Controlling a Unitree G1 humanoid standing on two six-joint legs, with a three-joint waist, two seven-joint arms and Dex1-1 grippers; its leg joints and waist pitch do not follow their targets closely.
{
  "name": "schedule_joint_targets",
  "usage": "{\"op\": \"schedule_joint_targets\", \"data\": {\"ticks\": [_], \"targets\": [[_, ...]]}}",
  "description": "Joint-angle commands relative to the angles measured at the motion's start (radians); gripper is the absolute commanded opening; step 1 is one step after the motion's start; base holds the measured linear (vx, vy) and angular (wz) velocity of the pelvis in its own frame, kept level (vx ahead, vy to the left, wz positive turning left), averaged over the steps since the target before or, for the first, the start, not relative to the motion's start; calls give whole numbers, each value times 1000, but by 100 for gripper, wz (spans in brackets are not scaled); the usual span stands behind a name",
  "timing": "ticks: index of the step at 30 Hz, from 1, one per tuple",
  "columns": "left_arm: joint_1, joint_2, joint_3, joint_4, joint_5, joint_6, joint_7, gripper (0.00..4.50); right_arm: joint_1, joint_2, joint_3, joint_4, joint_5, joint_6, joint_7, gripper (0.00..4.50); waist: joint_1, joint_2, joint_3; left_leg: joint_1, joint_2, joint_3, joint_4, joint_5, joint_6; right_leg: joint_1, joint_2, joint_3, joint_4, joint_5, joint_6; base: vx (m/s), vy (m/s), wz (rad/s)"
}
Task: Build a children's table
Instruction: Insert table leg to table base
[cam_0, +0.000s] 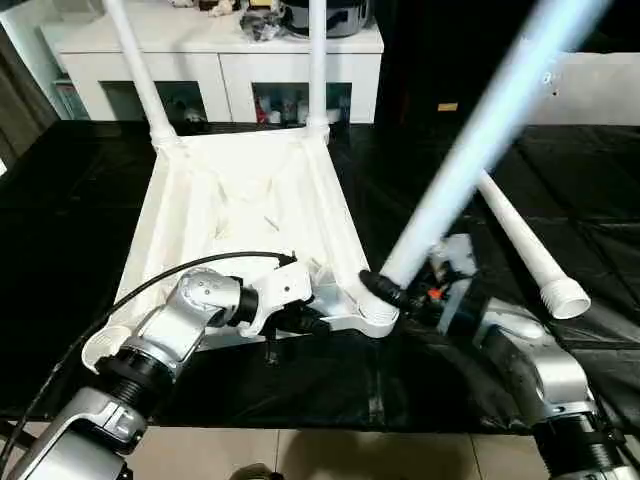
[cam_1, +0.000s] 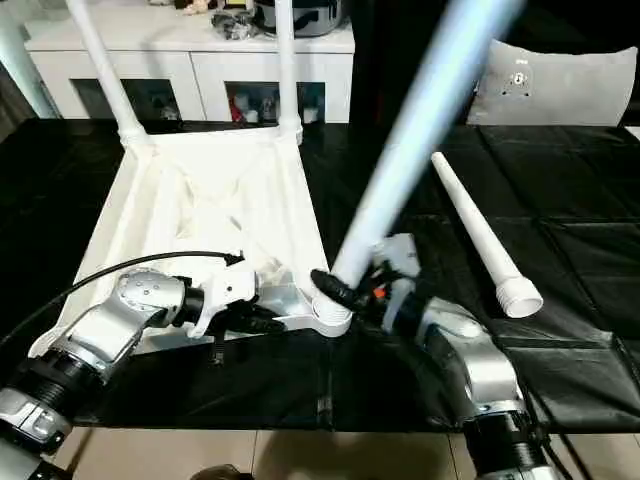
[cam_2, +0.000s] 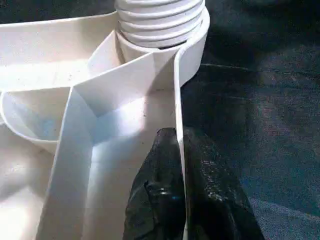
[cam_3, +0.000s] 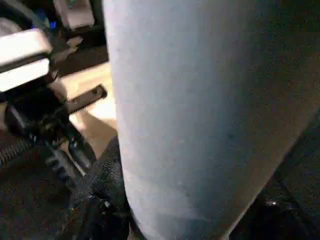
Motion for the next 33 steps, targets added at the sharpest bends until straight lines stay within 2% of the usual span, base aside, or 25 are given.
{"op": "schedule_joint_targets", "data": {"ticks": [1,3,5,6,7,8,11,12,13,17,19,21,22,23,27,28,30,31,32,33], "targets": [[-9,2,3,-24,6,-20,-20,0,35,-37,29,78,-101,23,-16,192,-7,-1,-52,27,50,-30,-80,-405,2,23,-88,43,-114,-565,-103,0,0,0],[-6,3,0,-27,7,-21,-24,0,33,-40,33,81,-102,18,-7,192,-11,-3,-47,34,49,-31,-81,-442,-2,17,-86,40,-119,-599,-97,0,0,0],[-5,5,-2,-29,7,-22,-28,0,33,-45,39,78,-105,21,0,192,-16,0,-43,43,48,-36,-83,-490,-9,17,-89,35,-129,-652,-84,0,0,0],[-6,7,-3,-28,8,-23,-31,0,32,-49,43,76,-106,27,7,192,-17,0,-46,46,49,-38,-85,-496,-11,20,-89,34,-130,-643,-83,0,0,0],[-7,8,-3,-27,9,-26,-37,0,31,-54,51,76,-107,26,13,192,-17,1,-48,45,50,-38,-87,-488,-9,23,-89,35,-128,-623,-86,0,0,0],[-8,10,-4,-27,10,-28,-42,0,32,-61,60,74,-109,29,20,192,-17,5,-44,38,53,-39,-93,-482,-7,24,-88,38,-125,-585,-96,0,0,0],[-20,14,-8,-16,16,-39,-57,0,31,-77,89,81,-120,38,37,192,-20,6,-38,40,54,-37,-98,-494,-6,22,-84,44,-120,-528,-120,0,0,0],[-28,13,-9,-7,18,-45,-63,0,28,-77,96,89,-122,41,39,192,-19,4,-39,42,53,-35,-95,-495,-4,21,-87,46,-121,-530,-125,0,0,0],[-35,13,-10,2,20,-52,-68,0,27,-76,101,94,-124,42,40,192,-20,7,-34,42,51,-35,-96,-497,-2,19,-86,46,-123,-536,-124,0,0,0],[-64,6,-9,38,28,-71,-79,0,25,-68,114,89,-126,64,47,192,-21,5,-25,45,47,-33,-96,-501,4,16,-86,45,-133,-600,-103,0,0,0],[-111,-2,-1,103,36,-97,-77,0,15,-59,131,72,-113,105,55,192,-22,4,-16,56,42,-34,-92,-528,4,6,-85,39,-150,-688,-71,0,0,0],[-151,-2,9,150,47,-114,-67,0,11,-57,148,55,-108,130,56,192,-25,6,-12,61,41,-40,-96,-548,-2,9,-83,28,-158,-724,-44,0,0,0],[-157,-2,11,157,48,-116,-66,0,10,-56,150,54,-108,134,55,192,-25,7,-13,62,43,-42,-98,-549,-3,11,-84,26,-158,-714,-42,0,0,0],[-172,0,16,174,51,-121,-63,0,8,-53,154,49,-108,141,51,192,-25,6,-15,56,43,-42,-104,-533,0,18,-86,26,-157,-687,-46,0,0,0],[-201,13,30,214,49,-140,-75,0,-8,-28,160,58,-109,171,25,191,-29,9,-11,45,53,-47,-116,-528,-4,24,-93,32,-146,-624,-82,0,0,0],[-194,18,30,206,46,-138,-79,0,-12,-21,159,63,-109,175,16,191,-31,9,-11,44,55,-48,-117,-532,-7,24,-94,33,-143,-616,-90,0,0,0],[-169,26,32,182,38,-125,-87,0,-17,-10,160,66,-119,183,-4,191,-40,3,-8,44,55,-47,-117,-545,-12,22,-97,36,-143,-621,-104,0,0,0],[-159,28,33,172,35,-119,-87,0,-18,-7,160,66,-123,185,-11,191,-39,6,-7,44,57,-49,-118,-547,-15,21,-100,38,-140,-622,-109,0,0,0],[-122,29,44,133,22,-82,-74,0,-19,7,159,63,-135,197,-41,191,-44,-8,-6,43,57,-46,-118,-544,-13,20,-99,39,-143,-637,-107,0,0,0],[-100,29,53,107,15,-54,-61,0,-20,16,157,61,-141,204,-61,191,-43,-2,-3,42,57,-47,-120,-542,-18,18,-101,41,-141,-647,-110,0,0,0]]}}
